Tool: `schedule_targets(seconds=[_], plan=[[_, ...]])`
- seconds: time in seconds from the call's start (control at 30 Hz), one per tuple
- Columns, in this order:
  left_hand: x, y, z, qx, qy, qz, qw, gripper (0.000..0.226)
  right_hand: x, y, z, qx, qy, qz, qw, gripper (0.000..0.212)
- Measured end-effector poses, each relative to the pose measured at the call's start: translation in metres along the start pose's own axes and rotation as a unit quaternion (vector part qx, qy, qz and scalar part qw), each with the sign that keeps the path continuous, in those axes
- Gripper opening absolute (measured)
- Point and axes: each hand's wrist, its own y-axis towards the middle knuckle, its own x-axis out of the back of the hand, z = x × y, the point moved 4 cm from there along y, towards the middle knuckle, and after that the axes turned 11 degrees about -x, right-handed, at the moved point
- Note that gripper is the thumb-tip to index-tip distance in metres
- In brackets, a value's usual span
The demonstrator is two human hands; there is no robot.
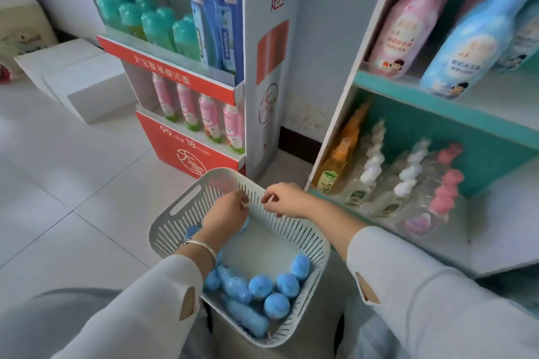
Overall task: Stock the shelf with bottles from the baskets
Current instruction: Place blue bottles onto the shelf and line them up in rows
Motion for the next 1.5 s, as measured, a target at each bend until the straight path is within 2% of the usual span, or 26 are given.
schedule_targets(seconds=[0.1, 0.27, 0.47, 0.7, 0.83, 0.97, 1.1, 1.33, 1.5], plan=[[-0.022, 0.018, 0.030, 0.022, 0.022, 0.020, 0.999, 0.035, -0.019, 0.032, -0.003, -0.010, -0.006, 0.008, 1.000, 0.027], [-0.056, 0.050, 0.058, 0.009, 0.078, 0.065, 0.995, 0.047, -0.051, 0.069, -0.019, -0.044, -0.039, 0.039, 0.997, 0.031], [-0.097, 0.084, 0.076, -0.013, 0.117, 0.126, 0.985, 0.040, -0.069, 0.089, -0.042, -0.069, -0.041, 0.076, 0.994, 0.033], [-0.103, 0.095, 0.085, -0.021, 0.156, 0.117, 0.981, 0.029, -0.071, 0.099, -0.049, -0.079, 0.008, 0.089, 0.993, 0.030], [-0.092, 0.084, 0.077, -0.042, 0.163, 0.122, 0.978, 0.027, -0.068, 0.096, -0.046, -0.083, 0.035, 0.084, 0.992, 0.028], [-0.070, 0.067, 0.052, -0.069, 0.142, 0.159, 0.975, 0.030, -0.060, 0.079, -0.041, -0.086, 0.055, 0.069, 0.992, 0.031], [-0.035, 0.052, 0.019, -0.094, 0.101, 0.174, 0.975, 0.033, -0.039, 0.050, -0.030, -0.057, 0.008, 0.028, 0.998, 0.039], [0.043, 0.010, -0.055, -0.180, 0.015, 0.103, 0.978, 0.033, 0.012, -0.017, -0.019, -0.020, -0.003, -0.011, 1.000, 0.069], [0.090, -0.022, -0.110, -0.212, -0.073, 0.053, 0.973, 0.025, 0.041, -0.059, -0.011, 0.009, 0.108, -0.027, 0.994, 0.062]])
